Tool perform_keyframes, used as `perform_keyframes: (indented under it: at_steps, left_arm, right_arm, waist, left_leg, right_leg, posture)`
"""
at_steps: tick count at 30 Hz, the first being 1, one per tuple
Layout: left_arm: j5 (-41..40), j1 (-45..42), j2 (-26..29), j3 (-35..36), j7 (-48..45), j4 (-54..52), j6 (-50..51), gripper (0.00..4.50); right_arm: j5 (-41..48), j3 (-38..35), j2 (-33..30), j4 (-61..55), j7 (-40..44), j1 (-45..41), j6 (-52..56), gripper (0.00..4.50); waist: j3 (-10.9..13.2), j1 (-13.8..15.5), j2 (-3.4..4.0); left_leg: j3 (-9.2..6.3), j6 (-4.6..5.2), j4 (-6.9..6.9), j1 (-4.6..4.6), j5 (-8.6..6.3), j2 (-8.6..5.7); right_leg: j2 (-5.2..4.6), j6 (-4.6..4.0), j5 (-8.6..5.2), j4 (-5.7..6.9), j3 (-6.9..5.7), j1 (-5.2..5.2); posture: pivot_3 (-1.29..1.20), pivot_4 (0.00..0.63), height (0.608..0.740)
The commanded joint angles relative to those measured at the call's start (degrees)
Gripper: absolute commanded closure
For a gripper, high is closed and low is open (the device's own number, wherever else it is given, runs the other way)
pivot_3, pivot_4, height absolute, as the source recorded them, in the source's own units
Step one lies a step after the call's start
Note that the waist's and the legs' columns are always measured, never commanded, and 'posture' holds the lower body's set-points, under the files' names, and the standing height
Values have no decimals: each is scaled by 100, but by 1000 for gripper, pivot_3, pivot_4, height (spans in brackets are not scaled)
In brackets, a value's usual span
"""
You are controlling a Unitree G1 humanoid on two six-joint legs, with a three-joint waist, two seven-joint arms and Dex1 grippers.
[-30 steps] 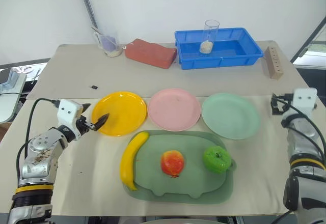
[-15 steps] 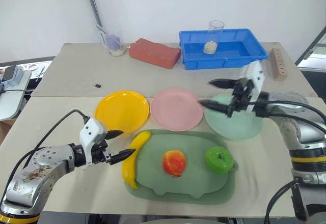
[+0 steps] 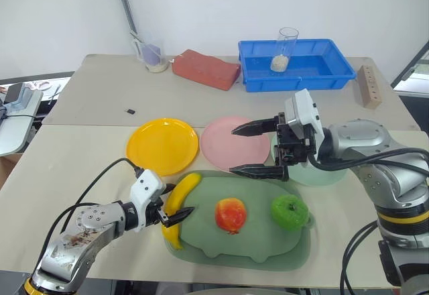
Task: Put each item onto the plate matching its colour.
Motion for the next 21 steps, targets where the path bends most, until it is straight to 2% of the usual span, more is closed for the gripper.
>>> perform_keyframes:
  at_steps: [1,2,6,7,13,17,21]
  left_arm:
    - [29,30,-24,34,-76,-35,-166,840]
    - [21,23,-33,45,-86,-37,-178,1190]
    - [63,-10,-53,54,-95,6,-221,3168]
    - [81,-17,-58,58,-88,36,-244,3305]
    - [-167,-374,-20,424,-196,413,-217,3305]
    - [-388,-1650,-18,1050,-98,1572,-176,3305]
    - [104,-2801,-165,1123,355,3030,-419,3305]
  right_arm:
    - [14,-70,29,-176,-25,-150,-60,0]
    - [15,-71,32,-175,-27,-150,-57,0]
    - [-8,-71,45,-159,-53,-162,-68,0]
    - [-19,-70,52,-150,-63,-170,-76,0]
    - [-47,-90,91,-96,-77,-207,-91,0]
    - [-186,-75,206,92,-163,-354,-154,0]
    - [-541,119,419,301,-396,-583,-233,0]
  waist:
    - [0,1,0]
    - [0,3,0]
    - [1,2,-1]
    - [1,1,-1]
    - [1,4,-1]
    - [3,33,-6]
    - [-1,8,-8]
  left_leg:
    - [1,0,0,0,0,0]
    - [1,0,0,0,0,0]
    - [1,-1,0,0,-1,0]
    - [1,-1,0,0,-1,0]
    - [1,0,-1,0,-1,0]
    - [-5,0,1,-16,0,2]
    - [-12,5,8,-27,3,-1]
  right_leg:
    - [0,0,0,0,0,0]
    - [0,0,0,0,0,0]
    - [-1,-1,-1,0,0,0]
    - [-1,-2,-1,0,0,0]
    - [0,-2,-1,0,0,-2]
    - [2,-2,-1,10,-9,-23]
    - [10,1,0,12,-6,-33]
  posture:
    - [0,150,740]
    - [0,150,740]
    - [0,150,740]
    - [0,150,740]
    - [0,150,740]
    - [0,150,740]
    - [0,150,740]
